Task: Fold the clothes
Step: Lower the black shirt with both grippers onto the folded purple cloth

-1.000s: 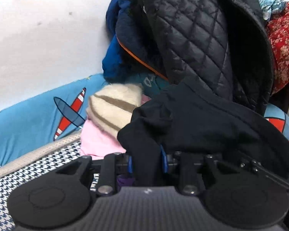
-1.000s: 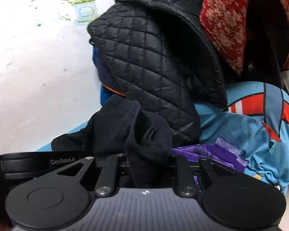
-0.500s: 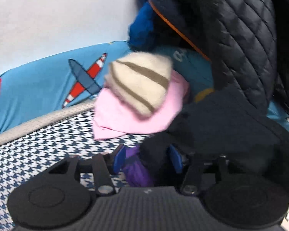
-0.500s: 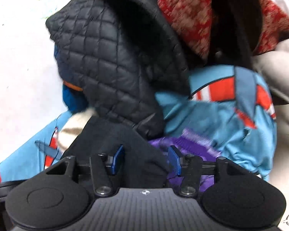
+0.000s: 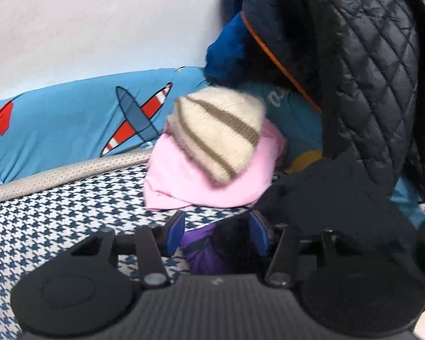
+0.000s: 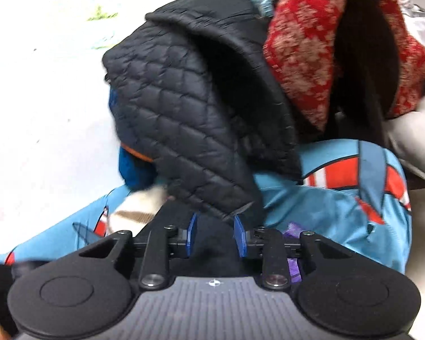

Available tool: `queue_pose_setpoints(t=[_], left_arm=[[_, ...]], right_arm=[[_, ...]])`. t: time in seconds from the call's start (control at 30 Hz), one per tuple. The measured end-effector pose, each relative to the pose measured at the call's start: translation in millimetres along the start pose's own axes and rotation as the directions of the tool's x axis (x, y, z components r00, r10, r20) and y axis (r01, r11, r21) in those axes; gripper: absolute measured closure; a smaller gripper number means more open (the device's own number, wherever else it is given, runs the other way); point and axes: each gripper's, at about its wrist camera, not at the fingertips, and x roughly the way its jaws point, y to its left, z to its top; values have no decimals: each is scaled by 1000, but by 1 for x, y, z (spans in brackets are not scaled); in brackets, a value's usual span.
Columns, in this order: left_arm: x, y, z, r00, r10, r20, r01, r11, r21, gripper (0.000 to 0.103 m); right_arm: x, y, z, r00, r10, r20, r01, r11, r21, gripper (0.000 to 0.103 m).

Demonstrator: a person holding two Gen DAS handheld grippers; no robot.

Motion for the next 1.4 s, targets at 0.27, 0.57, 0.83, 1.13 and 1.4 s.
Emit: queue_pose_setpoints(t=[0.27, 0.57, 0.83, 1.13, 1.4], left_arm=[[9, -32, 6, 999, -38, 14, 38, 998, 46, 54], [47, -39, 8, 1000, -14, -21, 15, 999, 52, 49], [72, -31, -3, 998, 27, -53, -24, 998, 59, 34], [58, -27, 1, 997, 29, -71, -25, 998, 56, 32], [18, -13, -6, 992, 30, -119, -25, 999, 41, 28]], right_arm=[[16, -7, -10, 997, 8, -71, -6, 1000, 26, 74], [37, -11, -24, 992, -16, -122, 17, 1000, 6, 73], [62, -15, -37, 974, -41, -224, 44, 999, 9, 70], [60, -22, -32, 975, -18, -220, 33, 997, 64, 70], [45, -21, -18, 979, 60, -197, -35, 991, 129, 69]])
